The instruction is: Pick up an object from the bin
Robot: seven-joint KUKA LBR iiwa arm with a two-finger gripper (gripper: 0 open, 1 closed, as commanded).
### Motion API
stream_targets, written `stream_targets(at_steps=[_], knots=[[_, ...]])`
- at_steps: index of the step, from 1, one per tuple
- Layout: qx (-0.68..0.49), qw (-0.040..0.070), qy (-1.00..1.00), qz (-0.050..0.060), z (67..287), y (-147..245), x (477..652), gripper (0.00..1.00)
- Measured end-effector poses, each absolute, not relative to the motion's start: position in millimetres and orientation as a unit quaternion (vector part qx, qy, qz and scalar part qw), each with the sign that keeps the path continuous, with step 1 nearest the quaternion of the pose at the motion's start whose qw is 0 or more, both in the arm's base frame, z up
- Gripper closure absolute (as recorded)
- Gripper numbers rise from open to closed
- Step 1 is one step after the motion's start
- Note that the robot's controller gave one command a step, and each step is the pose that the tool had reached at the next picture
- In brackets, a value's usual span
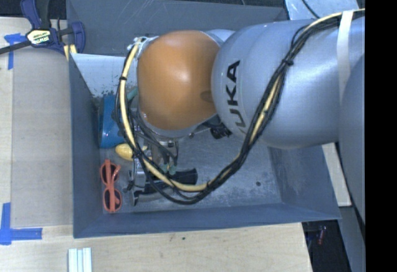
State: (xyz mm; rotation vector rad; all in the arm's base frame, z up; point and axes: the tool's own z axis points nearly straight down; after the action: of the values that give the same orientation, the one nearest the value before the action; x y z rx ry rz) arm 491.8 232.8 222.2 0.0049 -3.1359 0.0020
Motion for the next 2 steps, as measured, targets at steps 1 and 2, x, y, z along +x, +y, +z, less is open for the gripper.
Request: stream_targets(at_steps=[1,2], knots=[[-0.001,-0.001,-1.0,-0.001,226.6,231.6,494.0,0.0],[0.03,-0.004,-1.0,-0.001,91.3,154.0,553.9,0.0]])
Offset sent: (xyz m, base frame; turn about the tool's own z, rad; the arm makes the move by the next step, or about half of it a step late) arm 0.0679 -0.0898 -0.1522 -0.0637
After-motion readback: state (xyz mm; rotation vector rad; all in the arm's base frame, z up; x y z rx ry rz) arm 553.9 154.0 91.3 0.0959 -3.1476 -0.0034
